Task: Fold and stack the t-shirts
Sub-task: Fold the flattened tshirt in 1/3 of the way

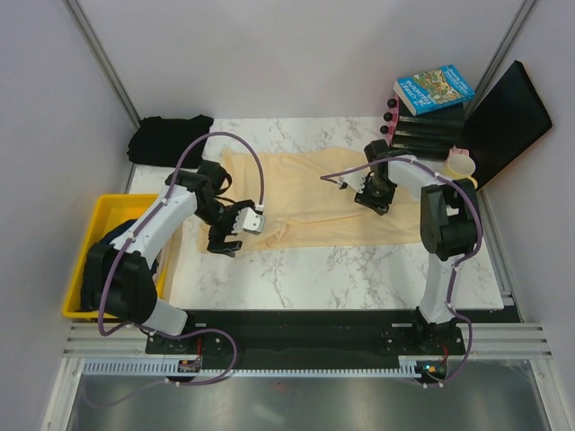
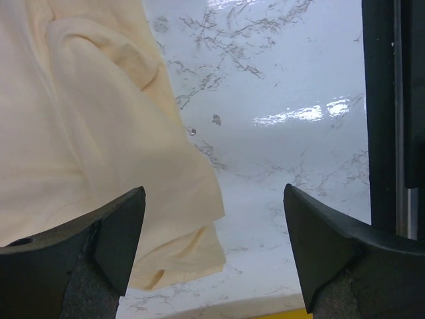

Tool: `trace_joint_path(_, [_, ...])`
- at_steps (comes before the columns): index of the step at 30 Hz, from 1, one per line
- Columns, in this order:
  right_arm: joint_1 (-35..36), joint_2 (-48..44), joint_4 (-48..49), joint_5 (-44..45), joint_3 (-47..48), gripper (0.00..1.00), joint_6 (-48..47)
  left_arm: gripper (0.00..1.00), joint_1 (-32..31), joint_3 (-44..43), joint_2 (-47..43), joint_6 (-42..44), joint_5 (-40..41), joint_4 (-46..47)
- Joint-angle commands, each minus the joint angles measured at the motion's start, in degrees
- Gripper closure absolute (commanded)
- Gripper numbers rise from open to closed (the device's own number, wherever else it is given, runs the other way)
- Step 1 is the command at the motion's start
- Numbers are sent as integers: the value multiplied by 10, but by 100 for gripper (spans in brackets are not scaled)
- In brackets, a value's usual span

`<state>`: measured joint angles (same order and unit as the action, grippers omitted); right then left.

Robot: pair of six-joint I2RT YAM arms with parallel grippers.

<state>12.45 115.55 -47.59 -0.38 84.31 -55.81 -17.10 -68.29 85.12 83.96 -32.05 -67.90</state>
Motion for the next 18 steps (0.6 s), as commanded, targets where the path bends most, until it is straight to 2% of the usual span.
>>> trace_joint_path(1, [7, 10, 13, -13, 8, 52, 11, 8, -12, -12, 8, 20, 8, -41])
trace_joint_path(4, [7, 9, 18, -11, 5, 52, 11, 4, -21, -2, 14, 20, 19, -42])
trace_joint_path(9, [8, 9, 22, -15, 4, 53, 14, 2, -28, 61, 19, -30, 69, 71])
trace_joint_path(18, [8, 3, 24, -16, -10, 54, 15, 14, -28, 109, 14, -72, 91, 182])
